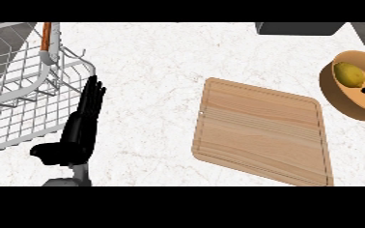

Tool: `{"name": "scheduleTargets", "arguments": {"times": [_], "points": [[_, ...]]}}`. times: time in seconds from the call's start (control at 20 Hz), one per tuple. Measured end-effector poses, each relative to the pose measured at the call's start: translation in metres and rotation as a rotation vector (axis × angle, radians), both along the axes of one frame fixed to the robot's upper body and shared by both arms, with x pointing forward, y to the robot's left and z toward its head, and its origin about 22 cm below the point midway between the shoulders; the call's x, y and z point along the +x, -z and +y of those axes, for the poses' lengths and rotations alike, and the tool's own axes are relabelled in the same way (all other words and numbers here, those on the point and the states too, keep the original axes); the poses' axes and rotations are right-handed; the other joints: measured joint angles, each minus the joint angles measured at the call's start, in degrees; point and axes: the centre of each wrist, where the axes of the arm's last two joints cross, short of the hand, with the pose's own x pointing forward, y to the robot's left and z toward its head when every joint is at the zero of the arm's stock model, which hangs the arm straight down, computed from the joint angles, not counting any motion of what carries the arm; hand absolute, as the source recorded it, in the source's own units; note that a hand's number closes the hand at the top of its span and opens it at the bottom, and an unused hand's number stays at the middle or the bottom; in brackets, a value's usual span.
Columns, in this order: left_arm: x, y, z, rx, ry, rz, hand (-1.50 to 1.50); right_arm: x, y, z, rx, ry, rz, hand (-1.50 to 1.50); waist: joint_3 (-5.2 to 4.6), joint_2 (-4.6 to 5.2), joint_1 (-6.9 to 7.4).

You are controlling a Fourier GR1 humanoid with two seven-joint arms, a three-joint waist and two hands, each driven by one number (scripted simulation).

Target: Pick the lemon from the cutting board and place it in the pot

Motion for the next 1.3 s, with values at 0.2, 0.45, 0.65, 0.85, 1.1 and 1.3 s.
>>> {"name": "scheduleTargets", "arguments": {"times": [0.2,0.45,0.65,0.85,1.1,1.3], "points": [[0.0,0.001,0.001,0.001,-0.015,-0.004,0.0,0.004,-0.007,-0.003,0.236,0.003,-0.211,-1.5,0.01,-0.17,-0.48],[0.002,0.002,0.002,0.003,-0.011,-0.003,0.0,-0.006,-0.015,-0.024,0.446,0.07,-0.354,-1.5,-0.02,-0.02,-0.43],[0.004,0.005,-0.004,0.003,-0.006,-0.005,0.0,-0.024,-0.018,-0.049,0.522,0.121,-0.412,-1.5,-0.02,0.16,-0.16],[0.002,0.0,-0.005,0.0,0.005,-0.007,0.0,-0.045,-0.02,-0.071,0.553,0.151,-0.47,-1.5,0.04,0.27,0.23],[0.001,0.003,0.0,0.003,0.006,-0.008,0.0,-0.07,-0.026,-0.093,0.573,0.155,-0.525,-1.5,0.11,0.45,0.52],[-0.002,0.008,-0.006,0.0,0.01,-0.009,0.0,-0.087,-0.029,-0.106,0.571,0.151,-0.545,-1.5,0.14,0.53,0.63]]}}
